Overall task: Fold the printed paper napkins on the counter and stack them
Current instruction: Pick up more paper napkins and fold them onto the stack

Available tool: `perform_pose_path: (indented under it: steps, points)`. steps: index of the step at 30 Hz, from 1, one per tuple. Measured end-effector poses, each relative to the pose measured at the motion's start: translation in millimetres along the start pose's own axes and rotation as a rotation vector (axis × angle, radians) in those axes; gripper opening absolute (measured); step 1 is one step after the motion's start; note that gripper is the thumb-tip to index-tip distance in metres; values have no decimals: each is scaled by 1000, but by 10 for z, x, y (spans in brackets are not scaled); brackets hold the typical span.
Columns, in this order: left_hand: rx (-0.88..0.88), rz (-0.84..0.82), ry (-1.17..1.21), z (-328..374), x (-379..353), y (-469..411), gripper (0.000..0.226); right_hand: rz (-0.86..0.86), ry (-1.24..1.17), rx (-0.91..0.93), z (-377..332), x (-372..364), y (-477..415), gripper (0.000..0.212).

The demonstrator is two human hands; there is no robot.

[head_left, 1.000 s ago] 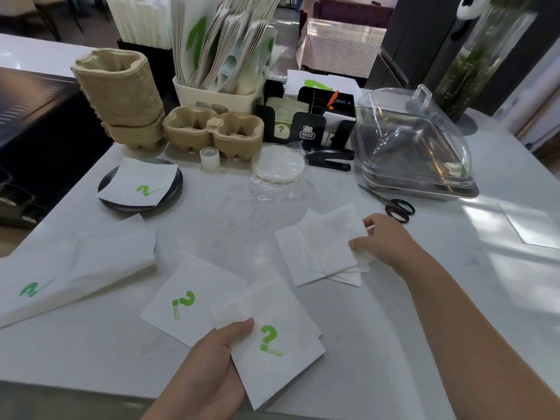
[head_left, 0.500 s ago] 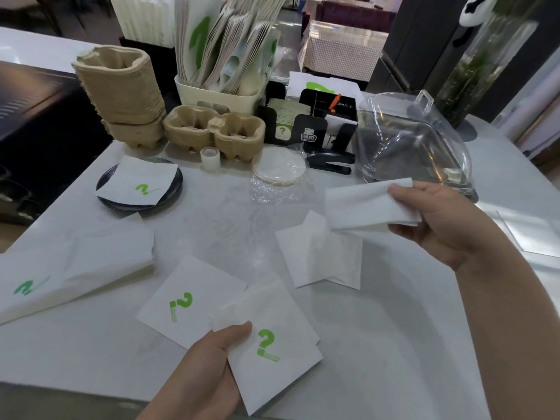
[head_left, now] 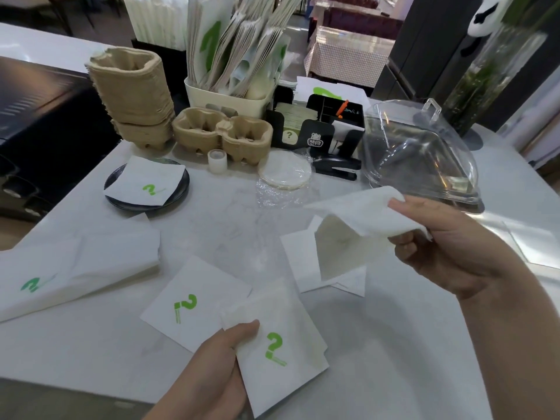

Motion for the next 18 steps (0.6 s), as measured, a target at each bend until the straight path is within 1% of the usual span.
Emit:
perform_pose_path:
  steps: [3, 5, 6, 8, 10, 12, 13, 15, 17, 18]
  points:
    - [6, -29, -33, 5, -67, 30, 25, -13, 204, 84, 46, -32, 122, 26]
    - [-23, -84, -108, 41, -106, 55, 29, 7, 245, 168, 66, 1, 184, 33]
    - [-67, -104, -174, 79, -98, 46, 35, 23, 258, 207, 85, 25, 202, 34]
    - [-232, -96, -394, 223, -35, 17, 57, 55, 306, 276, 129, 33, 245, 31]
    - [-501, -71, -658, 457, 13, 19, 79, 62, 315, 308, 190, 39, 275, 27]
    - [-791, -66, -902, 664, -23, 74, 83, 69, 296, 321, 243, 54, 283, 25]
    - [-890, -71, -996, 726, -75, 112, 82, 71, 289, 326, 272, 69, 276, 25]
    - [-989, -124, -1087, 767, -228, 115, 79, 46, 264, 334, 314, 41, 265, 24]
    - [-968, -249, -1088, 711, -455, 48, 80, -9, 201, 329, 348, -29, 258, 26]
    - [-935, -315, -1077, 681, -572, 15, 80, -40, 152, 315, 373, -64, 255, 23]
Point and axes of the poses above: each hand's wrist, its own y-axis away from the middle knuckle, its own x-axis out of the back of the hand, z = x × y, the point moved 7 cm from there along -y, towards the middle knuckle, and after that the axes turned 12 degrees about -x, right-handed, at the moved point
